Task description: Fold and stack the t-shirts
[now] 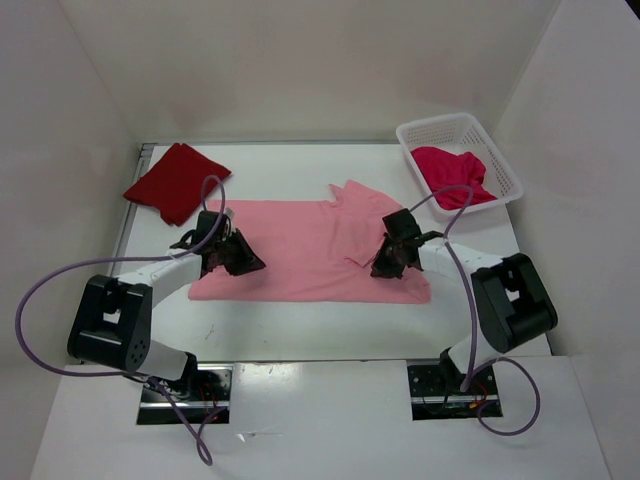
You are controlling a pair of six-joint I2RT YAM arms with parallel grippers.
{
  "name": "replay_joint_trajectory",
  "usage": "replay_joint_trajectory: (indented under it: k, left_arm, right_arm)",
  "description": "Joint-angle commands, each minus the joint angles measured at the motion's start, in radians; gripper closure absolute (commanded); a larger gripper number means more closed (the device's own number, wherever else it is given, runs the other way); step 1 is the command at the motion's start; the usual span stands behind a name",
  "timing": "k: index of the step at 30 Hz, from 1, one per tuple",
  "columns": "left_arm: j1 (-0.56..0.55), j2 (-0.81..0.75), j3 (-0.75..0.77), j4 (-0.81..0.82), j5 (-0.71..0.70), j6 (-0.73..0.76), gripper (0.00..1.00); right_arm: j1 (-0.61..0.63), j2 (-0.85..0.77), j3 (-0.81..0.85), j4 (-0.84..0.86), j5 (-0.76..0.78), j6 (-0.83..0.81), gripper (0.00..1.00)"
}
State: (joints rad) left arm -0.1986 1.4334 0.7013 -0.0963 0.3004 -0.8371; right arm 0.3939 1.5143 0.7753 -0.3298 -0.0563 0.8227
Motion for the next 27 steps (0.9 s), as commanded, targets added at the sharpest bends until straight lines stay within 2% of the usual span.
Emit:
replay_joint_trajectory:
  k: [1,5,18,27]
  left_arm:
    - [-0.007,-0.007,-0.005,0.050,0.002,0.020,0.83]
    - [-0.007,-0.007,-0.025,0.050,-0.017,0.020,0.82]
    - [-0.007,-0.065,-0.100,0.041,-0.070,0.020,0.78]
    - [0.022,-0.096,-0.071,-0.005,-0.070,0.020,0.77]
  right_arm:
    - [0.000,0.058,0.073,0.057,0.050,-0.040,1.00]
    - [0.000,0.131,0.113,0.069,0.039,-0.050,1.00]
    - [0.000,0.179,0.208,0.081,0.058,-0.059,1.00]
    - [0.000,0.366,0.461,0.075,0.047,-0.099,1.00]
